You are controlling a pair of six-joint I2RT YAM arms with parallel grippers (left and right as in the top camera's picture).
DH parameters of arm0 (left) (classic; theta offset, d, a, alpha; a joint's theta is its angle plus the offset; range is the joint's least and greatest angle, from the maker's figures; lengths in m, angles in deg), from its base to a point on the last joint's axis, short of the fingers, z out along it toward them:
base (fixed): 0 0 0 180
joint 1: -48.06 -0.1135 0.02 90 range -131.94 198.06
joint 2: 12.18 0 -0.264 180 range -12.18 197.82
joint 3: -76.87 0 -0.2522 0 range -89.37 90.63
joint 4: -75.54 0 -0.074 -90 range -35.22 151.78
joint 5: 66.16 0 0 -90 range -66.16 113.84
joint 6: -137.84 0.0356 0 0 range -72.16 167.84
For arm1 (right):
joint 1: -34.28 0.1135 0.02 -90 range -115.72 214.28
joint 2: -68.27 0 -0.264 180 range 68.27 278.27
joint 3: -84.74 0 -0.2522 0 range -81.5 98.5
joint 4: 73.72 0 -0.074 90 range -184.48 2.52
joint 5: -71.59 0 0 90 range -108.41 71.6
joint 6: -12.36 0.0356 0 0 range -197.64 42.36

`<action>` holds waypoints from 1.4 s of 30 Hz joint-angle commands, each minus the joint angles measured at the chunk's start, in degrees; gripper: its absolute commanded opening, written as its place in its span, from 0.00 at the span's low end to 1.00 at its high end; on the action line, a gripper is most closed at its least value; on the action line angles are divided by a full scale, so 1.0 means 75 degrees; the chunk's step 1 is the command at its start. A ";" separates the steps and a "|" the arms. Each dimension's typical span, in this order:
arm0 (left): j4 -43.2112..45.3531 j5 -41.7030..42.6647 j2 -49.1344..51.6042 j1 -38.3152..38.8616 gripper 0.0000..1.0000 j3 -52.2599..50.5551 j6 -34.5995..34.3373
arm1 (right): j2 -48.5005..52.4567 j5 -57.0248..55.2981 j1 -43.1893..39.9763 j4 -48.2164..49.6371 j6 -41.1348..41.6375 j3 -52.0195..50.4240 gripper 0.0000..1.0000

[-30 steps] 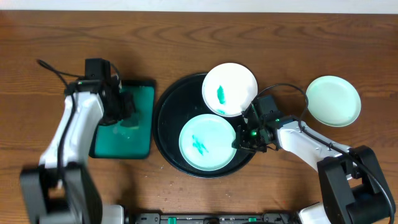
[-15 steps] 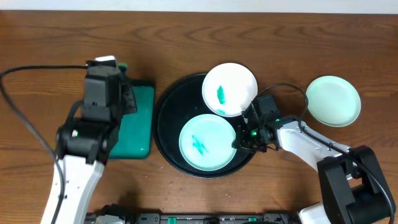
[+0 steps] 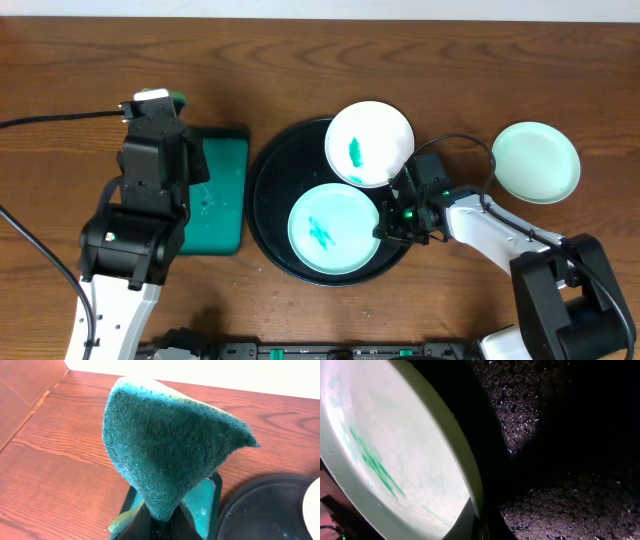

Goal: Clean dirty plates on tray and stack at the side
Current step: 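Lower the left gripper into the water and grasp the sponge, then lift the sponge with the left gripper and carry it to the held plate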

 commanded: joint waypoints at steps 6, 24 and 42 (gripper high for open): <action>-0.0755 -0.0347 0.1043 -0.0152 0.07 0.0000 -0.1072 | 0.0274 0.0219 0.0146 -0.0003 -0.0044 -0.0079 0.01; -0.1900 0.4316 0.4470 -0.0906 0.07 0.0055 -0.1501 | 0.0274 0.0213 0.0146 0.0058 -0.0067 -0.0079 0.01; -0.2416 0.5569 0.2771 0.0291 0.07 0.0216 -0.1513 | 0.0271 -0.1078 0.0487 0.0839 -0.0653 -0.0079 0.01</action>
